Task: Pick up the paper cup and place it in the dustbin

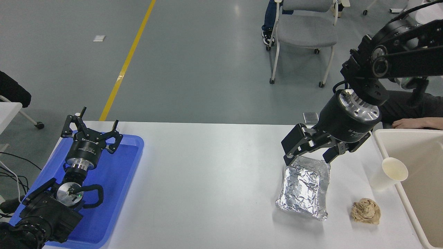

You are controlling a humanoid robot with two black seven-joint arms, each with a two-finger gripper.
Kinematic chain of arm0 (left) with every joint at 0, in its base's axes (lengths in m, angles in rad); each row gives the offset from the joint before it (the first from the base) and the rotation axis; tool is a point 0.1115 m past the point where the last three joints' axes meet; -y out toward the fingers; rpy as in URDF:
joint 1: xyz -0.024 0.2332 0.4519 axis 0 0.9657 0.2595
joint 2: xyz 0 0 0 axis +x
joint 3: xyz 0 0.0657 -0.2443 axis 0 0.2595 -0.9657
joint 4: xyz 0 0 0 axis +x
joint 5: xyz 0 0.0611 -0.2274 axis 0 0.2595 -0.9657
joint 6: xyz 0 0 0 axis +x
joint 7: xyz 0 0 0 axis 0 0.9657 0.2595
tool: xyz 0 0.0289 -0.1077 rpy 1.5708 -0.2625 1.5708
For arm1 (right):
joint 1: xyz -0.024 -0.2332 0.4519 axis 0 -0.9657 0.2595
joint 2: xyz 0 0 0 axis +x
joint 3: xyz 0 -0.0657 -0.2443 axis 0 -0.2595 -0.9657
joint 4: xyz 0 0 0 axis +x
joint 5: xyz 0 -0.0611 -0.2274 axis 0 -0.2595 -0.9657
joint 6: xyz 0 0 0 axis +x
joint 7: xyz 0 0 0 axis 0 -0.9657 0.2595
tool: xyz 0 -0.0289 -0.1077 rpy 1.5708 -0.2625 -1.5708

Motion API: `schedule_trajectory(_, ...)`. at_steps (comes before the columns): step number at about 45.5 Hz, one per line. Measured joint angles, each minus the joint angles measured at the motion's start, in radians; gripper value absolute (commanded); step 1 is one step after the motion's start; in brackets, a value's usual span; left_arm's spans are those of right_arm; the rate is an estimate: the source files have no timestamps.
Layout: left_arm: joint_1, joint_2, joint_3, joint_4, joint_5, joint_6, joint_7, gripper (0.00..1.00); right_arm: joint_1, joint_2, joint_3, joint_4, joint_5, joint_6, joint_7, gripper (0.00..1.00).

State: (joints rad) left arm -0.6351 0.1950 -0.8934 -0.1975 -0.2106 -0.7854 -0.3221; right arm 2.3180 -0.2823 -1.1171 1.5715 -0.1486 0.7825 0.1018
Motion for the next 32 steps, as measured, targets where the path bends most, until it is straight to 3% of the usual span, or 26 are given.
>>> schedule_trajectory(14, 0.000, -0.001, 0.000, 0.000, 0.000, 0.000, 0.000, 1.00, -0.071, -0.093, -0.002, -0.044, -0.100, -0.004, 0.000, 1.00)
schedule_trajectory(32, 0.000, 0.000, 0.000, 0.000, 0.000, 0.000, 0.000, 1.00, -0.335, -0.338, 0.030, -0.325, -0.476, -0.012, 0.002, 1.00)
